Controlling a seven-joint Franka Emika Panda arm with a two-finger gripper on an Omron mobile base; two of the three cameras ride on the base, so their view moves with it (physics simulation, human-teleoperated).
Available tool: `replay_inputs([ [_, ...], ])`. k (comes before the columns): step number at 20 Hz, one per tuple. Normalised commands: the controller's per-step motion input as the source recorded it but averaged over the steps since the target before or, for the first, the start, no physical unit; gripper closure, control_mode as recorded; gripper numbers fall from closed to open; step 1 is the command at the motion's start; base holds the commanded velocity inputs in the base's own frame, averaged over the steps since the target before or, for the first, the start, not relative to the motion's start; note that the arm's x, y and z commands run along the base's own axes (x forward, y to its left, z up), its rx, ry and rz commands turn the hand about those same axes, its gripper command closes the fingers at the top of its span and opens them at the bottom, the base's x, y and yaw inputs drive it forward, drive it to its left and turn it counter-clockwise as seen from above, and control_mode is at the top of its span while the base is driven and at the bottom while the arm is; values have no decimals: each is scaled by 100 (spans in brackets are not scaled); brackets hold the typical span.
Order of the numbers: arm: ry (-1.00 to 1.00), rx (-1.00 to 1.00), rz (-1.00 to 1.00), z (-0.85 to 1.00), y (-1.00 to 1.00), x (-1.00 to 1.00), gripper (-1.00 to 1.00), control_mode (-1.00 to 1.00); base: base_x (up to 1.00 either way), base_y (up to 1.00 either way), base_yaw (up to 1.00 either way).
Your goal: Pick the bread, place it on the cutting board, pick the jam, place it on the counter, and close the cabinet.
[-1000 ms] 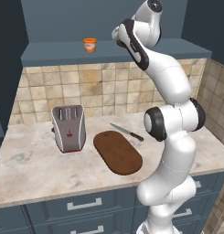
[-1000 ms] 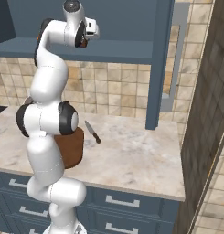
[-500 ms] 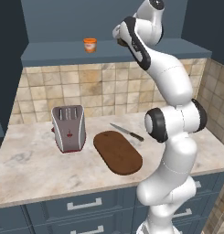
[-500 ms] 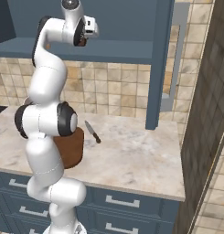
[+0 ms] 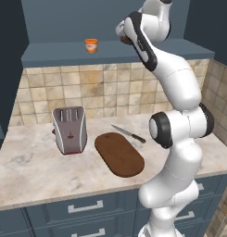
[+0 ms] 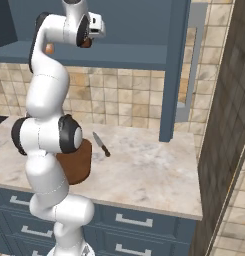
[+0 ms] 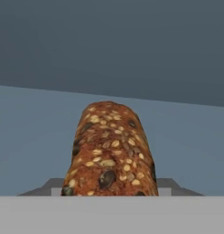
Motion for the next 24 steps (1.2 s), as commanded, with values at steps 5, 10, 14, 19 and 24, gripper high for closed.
replay_inputs([
  [5, 0, 0, 0, 3, 0, -50, 100, -100, 0, 0, 0],
  [10, 0, 0, 0, 0, 0, -57, 100, -100, 0, 0, 0],
  [14, 0, 0, 0, 0, 0, -59, 100, -100, 0, 0, 0],
  [19, 0, 0, 0, 0, 0, -63, 100, -100, 0, 0, 0],
  [24, 0, 0, 0, 0, 0, -66, 100, -100, 0, 0, 0],
])
